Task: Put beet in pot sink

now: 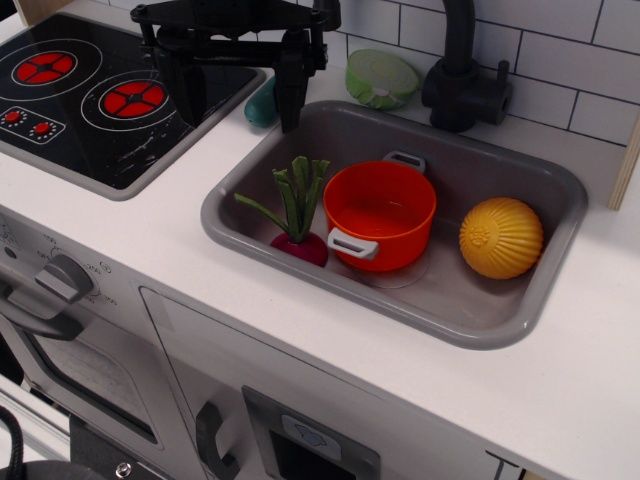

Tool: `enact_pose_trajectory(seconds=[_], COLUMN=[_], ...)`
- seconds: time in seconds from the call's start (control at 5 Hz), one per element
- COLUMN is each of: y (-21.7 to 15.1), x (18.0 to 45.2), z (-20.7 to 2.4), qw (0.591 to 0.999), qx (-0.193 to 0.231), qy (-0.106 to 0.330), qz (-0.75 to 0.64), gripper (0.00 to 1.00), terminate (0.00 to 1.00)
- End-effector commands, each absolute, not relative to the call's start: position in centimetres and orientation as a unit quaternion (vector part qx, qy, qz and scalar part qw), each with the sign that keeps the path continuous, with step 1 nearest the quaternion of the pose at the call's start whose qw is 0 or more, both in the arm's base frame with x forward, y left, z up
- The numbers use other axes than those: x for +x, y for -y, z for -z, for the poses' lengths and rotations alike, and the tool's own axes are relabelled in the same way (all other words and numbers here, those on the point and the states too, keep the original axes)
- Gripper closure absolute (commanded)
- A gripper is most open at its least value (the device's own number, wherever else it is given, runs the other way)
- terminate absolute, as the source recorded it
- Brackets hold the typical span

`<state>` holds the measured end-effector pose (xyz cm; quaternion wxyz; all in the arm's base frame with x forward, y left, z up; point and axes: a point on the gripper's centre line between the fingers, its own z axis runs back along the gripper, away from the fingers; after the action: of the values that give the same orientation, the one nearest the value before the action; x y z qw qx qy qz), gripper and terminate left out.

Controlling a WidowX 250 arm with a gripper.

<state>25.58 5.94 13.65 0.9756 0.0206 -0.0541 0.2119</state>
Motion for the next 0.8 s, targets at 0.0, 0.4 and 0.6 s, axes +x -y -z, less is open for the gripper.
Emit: enact_pose_trajectory(seconds=[0.0, 0.4, 0.6], y=[-5.9, -6.8, -7.1], x=[25.6, 29.1, 30.2], z=[-13.7, -11.3, -10.2], qw=[0.976, 0.989, 0.990], qx=[0.021, 0.014, 0.010], qy=[0.054, 0.088, 0.094], qz=[-0.212, -0.121, -0.103], gripper=[0.00, 0.00, 0.00], terminate=[0.00, 0.00, 0.00])
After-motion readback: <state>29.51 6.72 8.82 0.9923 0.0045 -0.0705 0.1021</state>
